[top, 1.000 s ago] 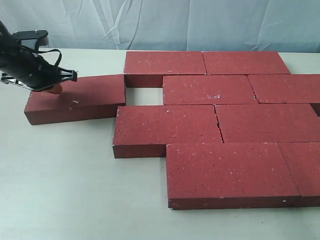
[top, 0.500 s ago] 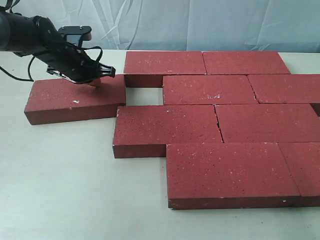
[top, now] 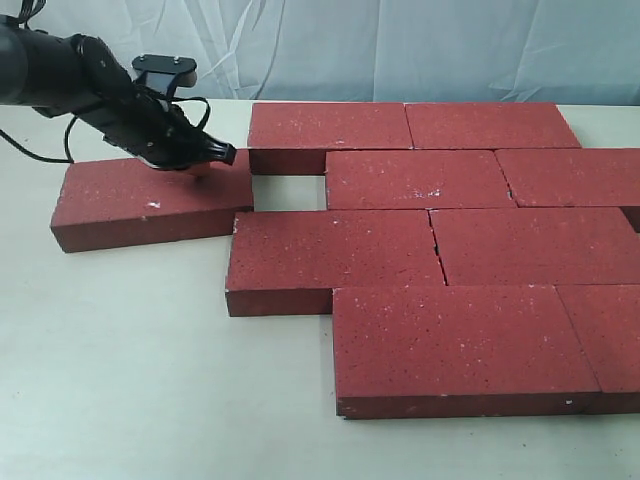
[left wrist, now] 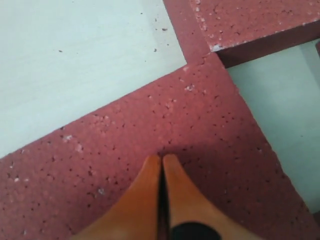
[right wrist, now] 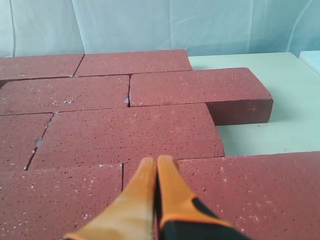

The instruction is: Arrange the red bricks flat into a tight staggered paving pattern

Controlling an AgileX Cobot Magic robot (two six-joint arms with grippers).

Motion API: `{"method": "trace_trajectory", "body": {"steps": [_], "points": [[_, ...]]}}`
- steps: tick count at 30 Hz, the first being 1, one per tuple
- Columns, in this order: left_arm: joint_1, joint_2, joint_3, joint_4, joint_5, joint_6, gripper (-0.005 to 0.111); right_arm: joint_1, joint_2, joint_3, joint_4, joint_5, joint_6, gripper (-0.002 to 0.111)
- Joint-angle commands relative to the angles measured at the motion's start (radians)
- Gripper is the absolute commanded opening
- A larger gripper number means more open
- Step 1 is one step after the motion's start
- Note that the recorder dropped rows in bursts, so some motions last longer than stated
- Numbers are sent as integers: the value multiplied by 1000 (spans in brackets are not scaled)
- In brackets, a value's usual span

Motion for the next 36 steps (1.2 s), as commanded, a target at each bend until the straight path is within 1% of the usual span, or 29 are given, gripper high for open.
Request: {"method": "trace_trajectory", "body": {"steps": [1, 6, 10, 18, 21, 23, 28, 36], "points": [[-5, 7, -3, -51, 4, 62, 0, 5, -7, 5, -5, -9, -3, -1], [-5, 1, -21, -51, 17, 62, 0, 5, -7, 5, -5, -9, -3, -1], [-5, -22, -63, -121, 27, 62, 0, 5, -7, 5, -5, -9, -3, -1], [-5, 3, -82, -120, -137, -10, 0, 5, -7, 5, -2, -9, -3, -1], [-5, 32, -119, -120, -153, -18, 0, 5, -7, 5, -2, -9, -3, -1], [-5, 59, -154, -120, -138, -23, 0, 5, -7, 5, -2, -9, -3, -1], [-5, 140, -237, -112, -80, -103, 0, 5, -7, 5, -2, -9, -3, -1], [-5, 213, -318, -104, 6, -105, 0, 5, -7, 5, -2, -9, -3, -1]]}}
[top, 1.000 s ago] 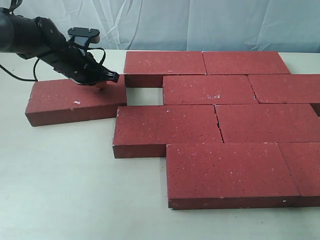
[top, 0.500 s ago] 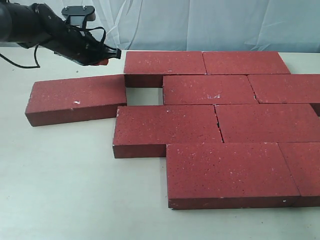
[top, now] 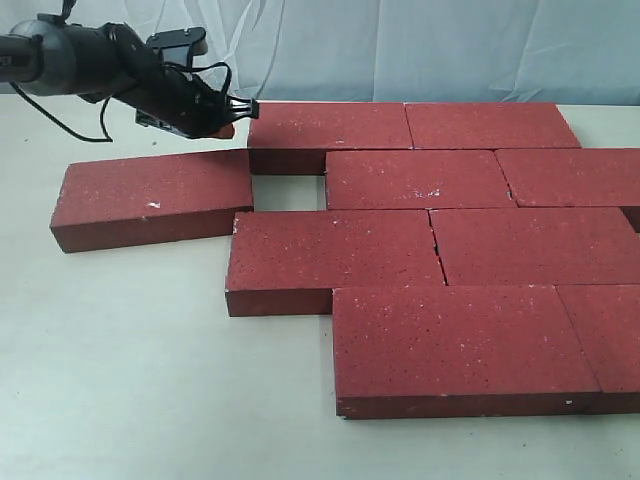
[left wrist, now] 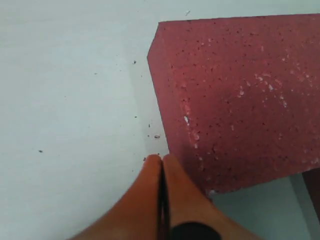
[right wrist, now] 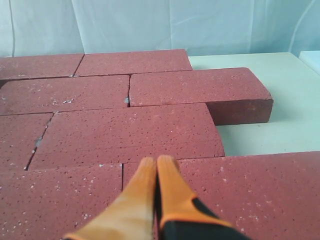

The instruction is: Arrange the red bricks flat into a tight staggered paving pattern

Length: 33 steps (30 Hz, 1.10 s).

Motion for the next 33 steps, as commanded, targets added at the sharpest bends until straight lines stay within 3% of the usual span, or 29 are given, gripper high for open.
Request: {"method": "trace_trajectory", "body": {"steps": [1, 12, 19, 33], "points": [[-5, 24, -33, 9, 45, -9, 0, 5, -7, 5, -2, -9, -3, -1], [-5, 27, -35, 55, 119, 38, 0, 5, -7, 5, -4, -9, -3, -1], [-5, 27, -35, -67, 121, 111, 0, 5, -7, 5, -4, -9, -3, -1], [35, -46, -37, -66, 121, 71, 0, 5, -7, 5, -1, -9, -3, -1]]}}
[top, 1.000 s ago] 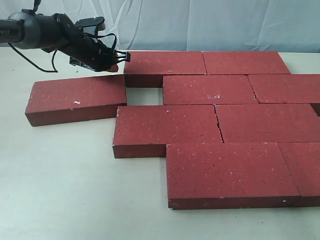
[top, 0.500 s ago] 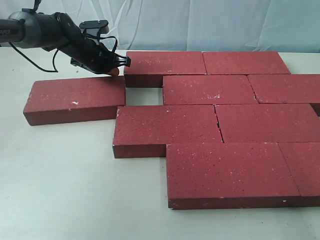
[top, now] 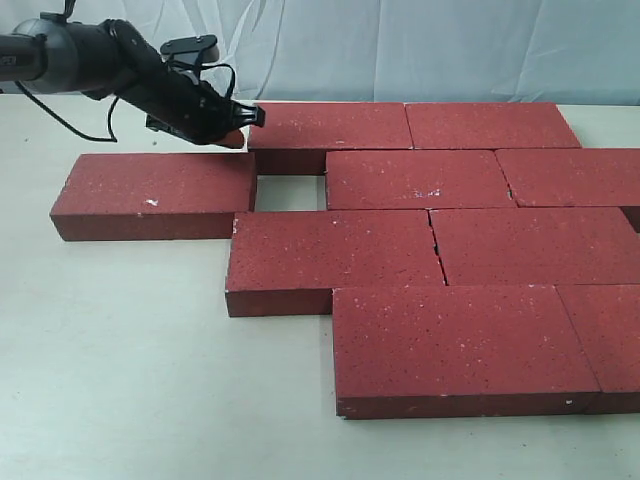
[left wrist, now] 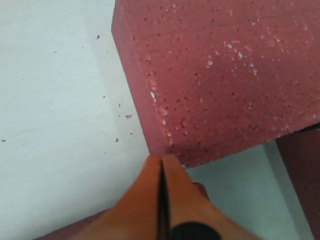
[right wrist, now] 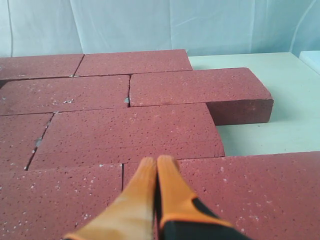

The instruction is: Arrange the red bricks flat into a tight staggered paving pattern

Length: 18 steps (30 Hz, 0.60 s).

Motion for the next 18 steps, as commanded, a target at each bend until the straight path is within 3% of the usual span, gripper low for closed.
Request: {"method": "trace_trajectory", "body": {"steps": [1, 6, 12, 18], "points": [[40, -66, -4, -1, 4, -56, 0, 5, -7, 5, -1, -9, -3, -1], [114, -123, -4, 69, 100, -136, 0, 5, -7, 5, -1, -9, -3, -1], [220, -153, -4, 269, 307, -254, 0, 5, -7, 5, -1, -9, -3, -1], [282, -158, -4, 422, 459, -268, 0, 5, -7, 5, -1, -9, -3, -1]]}}
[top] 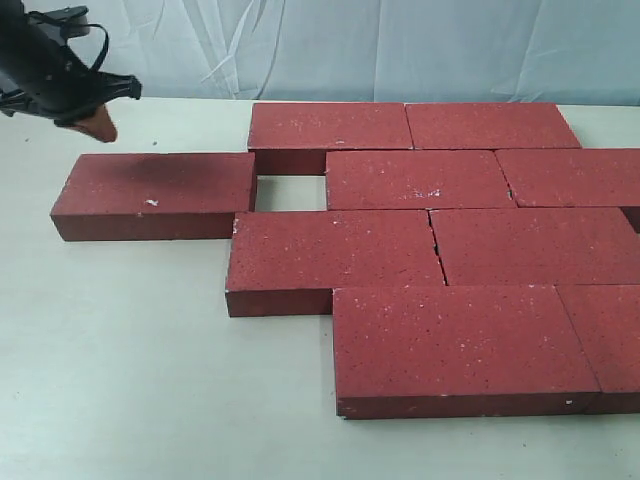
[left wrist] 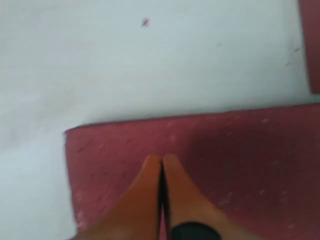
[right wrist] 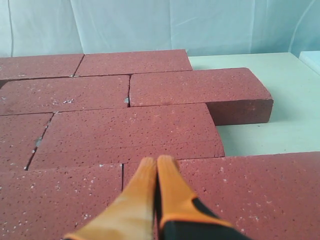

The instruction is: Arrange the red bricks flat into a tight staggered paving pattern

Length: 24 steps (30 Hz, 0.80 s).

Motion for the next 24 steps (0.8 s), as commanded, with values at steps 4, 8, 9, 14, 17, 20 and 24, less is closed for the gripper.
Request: {"method": "trace_trajectory", "body": {"steps": [4, 8, 9, 14, 17, 20, 24], "points": [[55, -25, 34, 118, 90, -16, 0, 5, -7, 5, -4, -9, -3, -1], [75, -47, 89, 120, 42, -14, 0, 5, -7, 5, -4, -9, -3, -1], [78, -55, 108, 120, 24, -14, 0, 5, -7, 5, -4, -9, -3, -1], [110, -92, 179, 112, -63, -14, 0, 5, -7, 5, -4, -9, -3, -1], [135, -97, 206, 114, -82, -14, 0, 5, -7, 5, -4, -9, -3, -1], [168, -97, 269, 95, -128, -14, 0, 5, -7, 5, -4, -9, -3, -1], [166, -86, 325, 41, -180, 5, 0, 5, -7, 5, -2, -9, -3, -1]]}}
